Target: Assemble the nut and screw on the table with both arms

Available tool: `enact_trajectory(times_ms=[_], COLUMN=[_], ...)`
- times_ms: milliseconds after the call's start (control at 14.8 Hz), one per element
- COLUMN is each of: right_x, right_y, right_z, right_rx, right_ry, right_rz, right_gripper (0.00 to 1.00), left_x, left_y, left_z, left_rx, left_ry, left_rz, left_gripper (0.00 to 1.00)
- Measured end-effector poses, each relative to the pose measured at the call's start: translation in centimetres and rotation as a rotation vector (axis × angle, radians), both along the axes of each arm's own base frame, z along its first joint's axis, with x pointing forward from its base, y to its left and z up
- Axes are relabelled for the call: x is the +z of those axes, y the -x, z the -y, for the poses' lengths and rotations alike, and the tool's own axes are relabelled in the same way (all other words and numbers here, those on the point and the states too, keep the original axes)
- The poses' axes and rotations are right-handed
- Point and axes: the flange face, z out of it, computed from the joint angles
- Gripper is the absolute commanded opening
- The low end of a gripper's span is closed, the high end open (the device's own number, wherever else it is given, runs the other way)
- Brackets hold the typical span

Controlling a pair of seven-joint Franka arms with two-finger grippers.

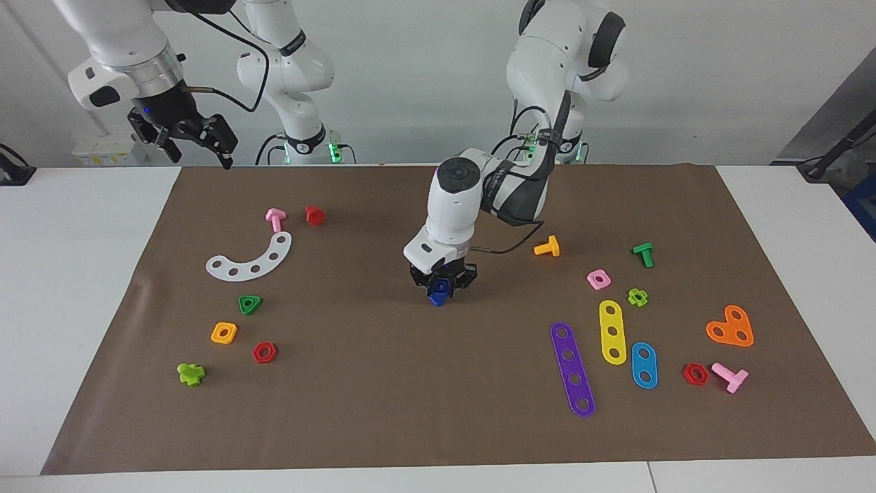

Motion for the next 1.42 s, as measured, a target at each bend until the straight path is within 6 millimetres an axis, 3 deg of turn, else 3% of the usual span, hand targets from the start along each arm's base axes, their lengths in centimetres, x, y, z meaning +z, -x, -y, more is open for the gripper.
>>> enact_trajectory(times_ms=[607,1416], right_x=[0.0,0.0], right_y=[0.0,0.0], right_z=[0.0,0.0], right_rx=[0.0,0.0], right_ry=[0.0,0.0], right_rz=[0.0,0.0], right_gripper=[1.0,1.0], left_x=[0.5,-0.28], left_y=[0.28,0.09], left_z=[0.26,-0.26], left_rx=[0.005,0.015], left_ry=[0.007,0.014], left_rz=[-0.02,-0.005], left_gripper=[0.0,0.0])
